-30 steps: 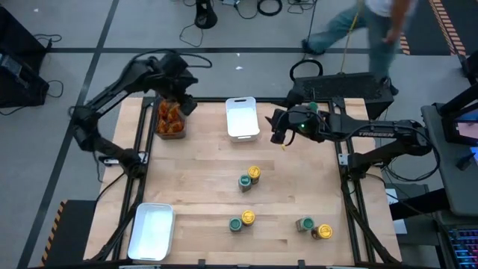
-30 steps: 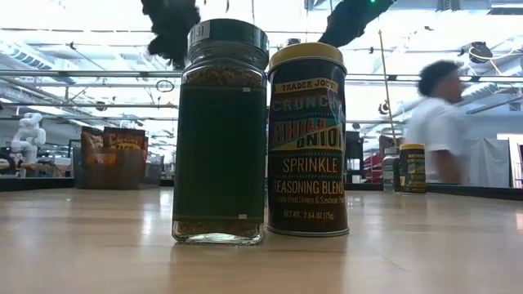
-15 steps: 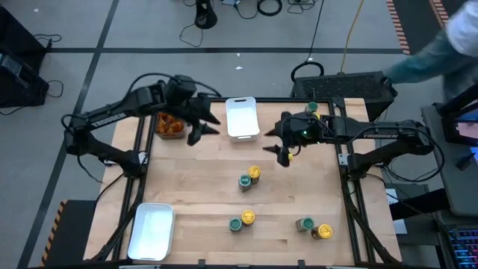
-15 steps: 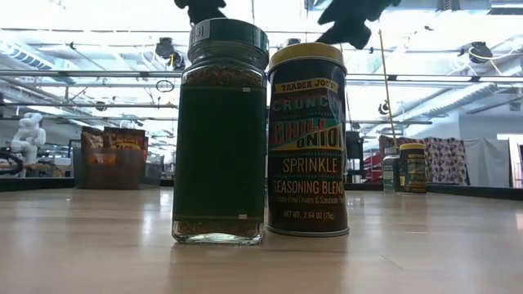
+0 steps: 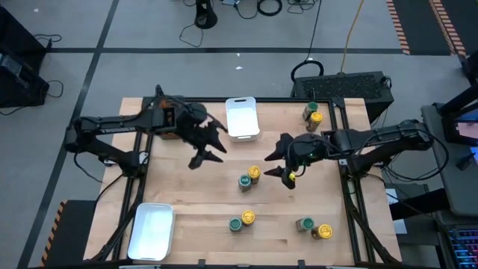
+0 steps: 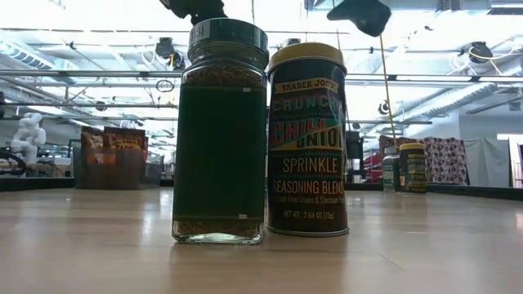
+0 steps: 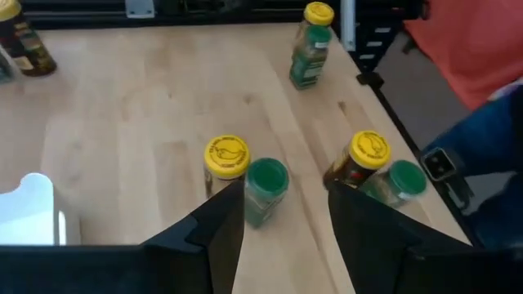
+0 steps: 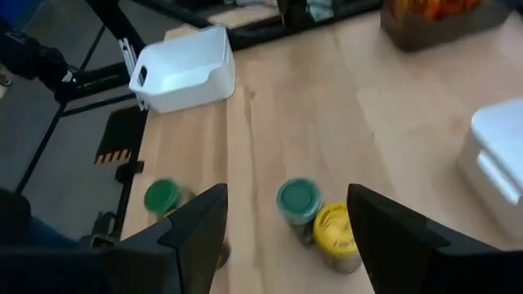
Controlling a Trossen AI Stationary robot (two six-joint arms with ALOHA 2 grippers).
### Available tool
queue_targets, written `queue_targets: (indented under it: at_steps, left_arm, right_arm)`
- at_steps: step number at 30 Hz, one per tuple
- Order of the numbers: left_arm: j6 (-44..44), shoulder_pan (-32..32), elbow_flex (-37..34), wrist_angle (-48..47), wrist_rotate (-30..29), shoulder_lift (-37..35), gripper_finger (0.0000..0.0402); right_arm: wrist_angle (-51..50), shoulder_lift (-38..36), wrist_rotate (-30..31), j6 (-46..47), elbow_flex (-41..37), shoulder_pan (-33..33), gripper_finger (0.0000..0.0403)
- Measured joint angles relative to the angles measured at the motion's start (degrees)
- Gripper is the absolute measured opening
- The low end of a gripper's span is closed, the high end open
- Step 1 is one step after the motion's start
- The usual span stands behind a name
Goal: Sort spices by type
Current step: Put the middle green seasoning bottle into the top white bin
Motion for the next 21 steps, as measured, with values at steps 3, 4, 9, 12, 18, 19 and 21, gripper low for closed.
queue_targets:
  at_steps: [3, 4, 9, 12, 18, 19, 21]
  left_arm:
    - [-3.8, -2.8, -0.2, 0.9, -5.1, 0.9, 0.0183]
    - [-5.2, -3.8, -0.2, 1.0, -6.8, 1.3, 0.0183]
    - [-15.5, -9.7, -0.2, 4.6, -14.5, 4.0, 0.0183]
    - [-23.1, -13.9, -0.2, 8.4, -19.9, 6.8, 0.0183]
    - [-34.0, -20.4, -0.2, 12.1, -29.5, 12.1, 0.0183]
    - [-35.1, -21.1, -0.2, 12.0, -31.3, 12.4, 0.0183]
    - [-36.3, -22.0, -0.2, 12.2, -34.5, 13.2, 0.0183]
  right_arm:
    - [-2.2, 0.0, 0.0, 1.6, 0.0, 1.6, 0.0235]
    - [-3.2, 0.0, 0.0, 1.6, 0.0, 2.1, 0.0235]
    - [-10.4, -0.3, -0.5, 1.5, 0.0, 4.9, 0.0235]
    - [-16.6, -0.7, -0.5, 1.3, 0.0, 6.9, 0.0235]
    - [-23.6, -0.9, -0.3, -2.9, 0.0, 10.7, 0.0235]
    - [-23.5, -0.9, -0.3, -4.3, 0.0, 11.0, 0.0235]
    - [-22.9, -0.9, -0.2, -6.5, 0.0, 11.2, 0.0235]
